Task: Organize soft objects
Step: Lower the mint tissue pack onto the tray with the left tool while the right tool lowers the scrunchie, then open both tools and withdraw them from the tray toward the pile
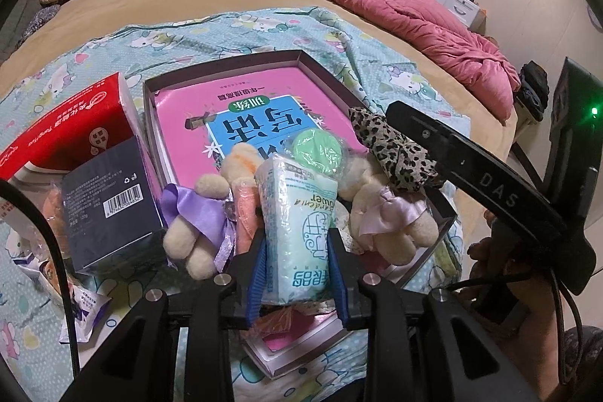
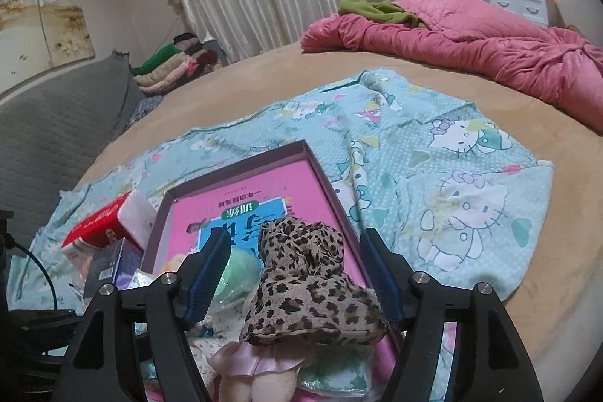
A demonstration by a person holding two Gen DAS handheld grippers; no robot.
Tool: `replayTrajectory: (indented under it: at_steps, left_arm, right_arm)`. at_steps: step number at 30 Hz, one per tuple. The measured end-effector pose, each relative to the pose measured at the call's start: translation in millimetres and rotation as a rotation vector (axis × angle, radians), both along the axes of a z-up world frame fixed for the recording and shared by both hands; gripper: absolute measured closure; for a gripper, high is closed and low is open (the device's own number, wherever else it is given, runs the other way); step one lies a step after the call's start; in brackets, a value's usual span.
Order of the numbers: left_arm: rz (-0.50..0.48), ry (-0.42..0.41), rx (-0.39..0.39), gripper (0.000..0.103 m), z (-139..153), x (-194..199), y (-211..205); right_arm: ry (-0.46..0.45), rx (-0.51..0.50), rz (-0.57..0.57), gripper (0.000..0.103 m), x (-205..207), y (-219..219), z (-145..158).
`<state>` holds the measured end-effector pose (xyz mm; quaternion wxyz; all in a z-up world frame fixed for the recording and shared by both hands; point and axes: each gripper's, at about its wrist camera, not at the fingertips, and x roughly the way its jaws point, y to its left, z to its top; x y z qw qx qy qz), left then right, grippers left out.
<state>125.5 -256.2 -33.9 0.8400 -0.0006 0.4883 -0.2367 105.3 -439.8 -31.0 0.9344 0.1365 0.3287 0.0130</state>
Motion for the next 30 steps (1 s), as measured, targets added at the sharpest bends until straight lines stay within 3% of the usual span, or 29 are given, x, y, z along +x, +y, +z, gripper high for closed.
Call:
replayTrajectory:
  at_steps: [20,30]
  left_arm:
    - [0.018,-0.025,-0.01,0.049,12.4,-4.1,12.4]
    - [0.046,-0.087,0.015,0.037,33.5,-13.7,28.1]
  right_arm:
    - [-0.036,-0.031,-0.003,0.028,-13.0,8.5,18.0]
    - [-0.075,-0.058,0.0,0.025,-23.9,23.9,37.9]
